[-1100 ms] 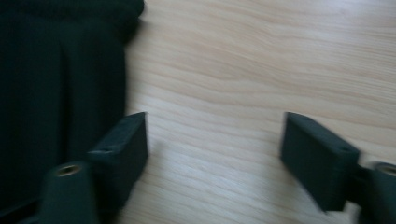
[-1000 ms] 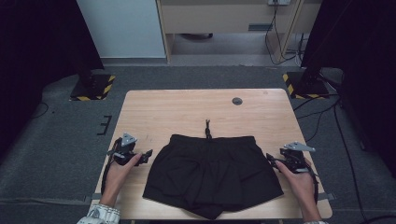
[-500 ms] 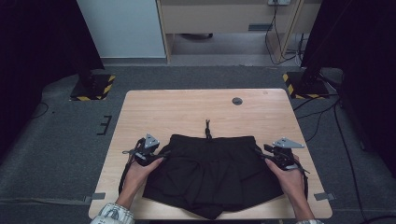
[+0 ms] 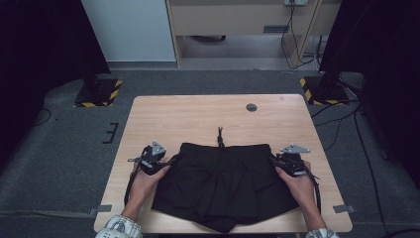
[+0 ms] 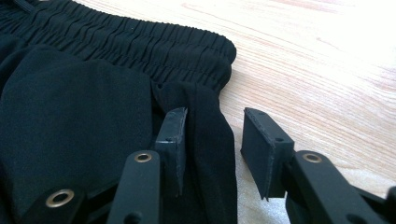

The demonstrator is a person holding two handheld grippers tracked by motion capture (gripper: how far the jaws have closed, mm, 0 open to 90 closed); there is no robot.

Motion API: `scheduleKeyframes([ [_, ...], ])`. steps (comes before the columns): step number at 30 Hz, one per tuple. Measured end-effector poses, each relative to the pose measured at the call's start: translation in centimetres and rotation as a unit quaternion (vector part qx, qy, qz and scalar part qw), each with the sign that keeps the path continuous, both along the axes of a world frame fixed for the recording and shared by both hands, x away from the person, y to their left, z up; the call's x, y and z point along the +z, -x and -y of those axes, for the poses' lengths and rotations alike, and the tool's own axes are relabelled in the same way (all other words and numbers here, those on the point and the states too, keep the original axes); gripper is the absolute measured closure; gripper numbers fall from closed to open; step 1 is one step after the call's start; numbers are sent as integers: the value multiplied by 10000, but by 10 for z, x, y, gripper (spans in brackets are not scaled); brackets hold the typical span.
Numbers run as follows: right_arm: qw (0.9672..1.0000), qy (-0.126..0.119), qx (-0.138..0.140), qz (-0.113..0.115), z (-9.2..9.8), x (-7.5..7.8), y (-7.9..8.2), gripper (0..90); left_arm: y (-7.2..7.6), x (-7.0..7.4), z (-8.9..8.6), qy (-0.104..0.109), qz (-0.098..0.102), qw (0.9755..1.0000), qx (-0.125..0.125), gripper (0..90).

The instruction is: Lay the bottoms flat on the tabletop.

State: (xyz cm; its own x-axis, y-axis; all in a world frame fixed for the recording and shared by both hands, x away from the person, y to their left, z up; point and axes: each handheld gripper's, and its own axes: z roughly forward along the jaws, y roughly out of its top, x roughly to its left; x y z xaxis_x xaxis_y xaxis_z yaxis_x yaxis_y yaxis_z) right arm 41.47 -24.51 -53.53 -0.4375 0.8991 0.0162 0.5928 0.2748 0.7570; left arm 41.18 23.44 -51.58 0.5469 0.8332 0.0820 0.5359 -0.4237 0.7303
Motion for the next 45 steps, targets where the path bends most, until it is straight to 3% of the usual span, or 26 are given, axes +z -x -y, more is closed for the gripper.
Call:
scheduleKeyframes([
  [4,10000,-30,41,42,1,-1,0,616,-3,13,2,297,246,9992,-68,447],
  [7,9999,-45,96,55,0,-1,0,661,-16,11,7,425,84,9989,-180,444],
  [9,9999,-35,131,50,-1,-1,1,679,-22,6,12,269,-18,9994,-238,447],
  [12,9999,-53,160,23,-1,-1,1,712,-28,1,12,211,-110,9996,-166,454],
  [17,9997,-88,221,21,-1,-1,0,741,-25,-4,14,163,-229,9992,-296,447],
  [18,9997,-97,226,23,-1,-1,0,741,-24,-7,15,272,-305,9985,-354,433],
  [21,9997,-111,221,20,-1,-1,1,740,-22,-8,17,108,-303,9989,-350,419],
  [22,9997,-88,224,25,-1,-1,1,752,-21,-10,18,-59,-283,9991,-313,441],
  [25,9996,-143,263,-10,-1,0,1,823,-21,-10,18,83,-381,9986,-355,584],
  [26,9995,-153,278,-12,-1,0,1,855,-21,-9,20,69,-402,9981,-458,669],
  [29,9993,-206,307,-7,0,1,2,887,-18,-7,23,-75,-396,9976,-568,804],
  [32,9988,-331,325,135,1,8,4,890,-15,-1,21,-32,-275,9980,-572,874],
  [36,9972,-484,415,395,0,23,10,892,-9,21,16,220,79,9985,-492,884],
  [41,9943,-522,592,718,-3,48,13,893,-4,50,12,403,479,9969,-476,886],
  [45,9912,-662,624,956,-2,71,13,893,-3,71,6,536,684,9952,-448,886],
])
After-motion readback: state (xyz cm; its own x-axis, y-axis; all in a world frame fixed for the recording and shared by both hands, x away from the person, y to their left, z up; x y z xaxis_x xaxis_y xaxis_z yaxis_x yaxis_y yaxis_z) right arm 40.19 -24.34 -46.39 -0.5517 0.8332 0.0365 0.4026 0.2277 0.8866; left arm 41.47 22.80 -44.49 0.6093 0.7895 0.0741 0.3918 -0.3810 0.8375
